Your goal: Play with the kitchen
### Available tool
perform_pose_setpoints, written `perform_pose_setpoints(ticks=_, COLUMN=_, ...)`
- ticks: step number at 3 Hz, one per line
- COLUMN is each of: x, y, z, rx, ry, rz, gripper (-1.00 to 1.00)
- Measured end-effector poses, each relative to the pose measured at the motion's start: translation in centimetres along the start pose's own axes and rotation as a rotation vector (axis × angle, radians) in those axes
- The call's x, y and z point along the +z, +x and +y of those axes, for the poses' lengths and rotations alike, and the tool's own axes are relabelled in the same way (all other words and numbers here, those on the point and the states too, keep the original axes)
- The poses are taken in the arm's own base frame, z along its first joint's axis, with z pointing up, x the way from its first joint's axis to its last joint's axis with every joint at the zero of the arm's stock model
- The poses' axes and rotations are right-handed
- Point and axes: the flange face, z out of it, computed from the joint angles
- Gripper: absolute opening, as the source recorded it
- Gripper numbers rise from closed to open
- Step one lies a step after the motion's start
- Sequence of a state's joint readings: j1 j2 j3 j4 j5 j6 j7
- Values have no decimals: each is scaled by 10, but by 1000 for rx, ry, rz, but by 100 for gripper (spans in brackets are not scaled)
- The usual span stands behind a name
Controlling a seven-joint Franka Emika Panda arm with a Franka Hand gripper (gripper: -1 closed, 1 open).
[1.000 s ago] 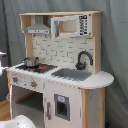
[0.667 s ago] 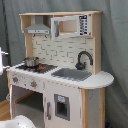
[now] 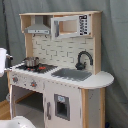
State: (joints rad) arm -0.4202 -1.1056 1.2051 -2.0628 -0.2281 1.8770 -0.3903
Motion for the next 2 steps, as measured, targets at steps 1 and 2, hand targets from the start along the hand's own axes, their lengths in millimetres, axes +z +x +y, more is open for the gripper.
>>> perform_pose_setpoints(ticks=1, x=19, y=-18, z=-11, rx=-49, ry=114, rz=-40, gripper=100)
perform_pose_setpoints(ticks=2, x=43, y=-30, z=-25, rx=-94, ry=221, rz=-57, gripper=100)
